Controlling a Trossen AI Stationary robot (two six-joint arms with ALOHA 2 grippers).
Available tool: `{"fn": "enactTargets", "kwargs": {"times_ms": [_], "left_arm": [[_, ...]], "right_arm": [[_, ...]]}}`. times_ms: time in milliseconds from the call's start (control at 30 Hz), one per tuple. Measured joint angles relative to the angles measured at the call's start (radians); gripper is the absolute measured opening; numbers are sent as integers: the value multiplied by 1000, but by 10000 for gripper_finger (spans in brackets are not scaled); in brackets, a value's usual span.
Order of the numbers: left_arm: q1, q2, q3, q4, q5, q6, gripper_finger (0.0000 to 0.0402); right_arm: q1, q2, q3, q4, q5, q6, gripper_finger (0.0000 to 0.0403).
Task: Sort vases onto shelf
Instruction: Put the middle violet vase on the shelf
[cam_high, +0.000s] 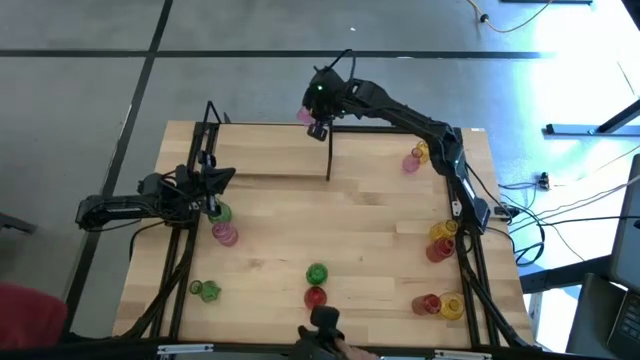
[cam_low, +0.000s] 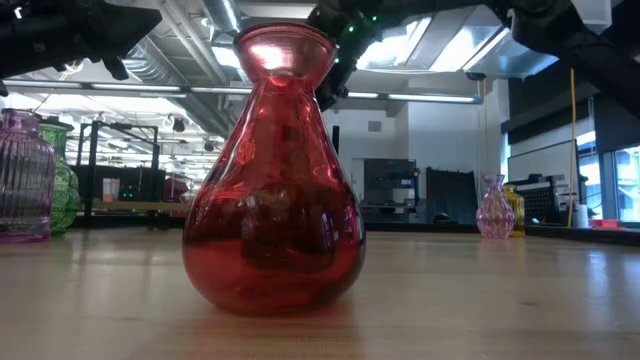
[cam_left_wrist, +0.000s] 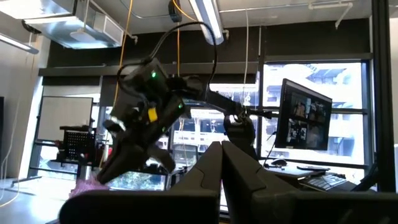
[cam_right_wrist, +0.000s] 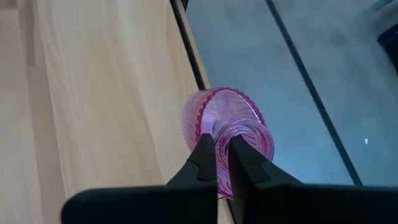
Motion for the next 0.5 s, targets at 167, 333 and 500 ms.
{"fn": "enactTargets", "kwargs": {"times_ms": [167, 333, 500], "left_arm": [[0, 0, 0, -2, 0, 0, 0], [0, 0, 0, -2, 0, 0, 0], [0, 0, 0, -2, 0, 0, 0]], "right_arm": [[-2, 43, -5, -32, 1, -7, 1], [0, 68, -5, -19, 1, -10, 1], [-5, 96, -5, -26, -6, -9, 1]]}}
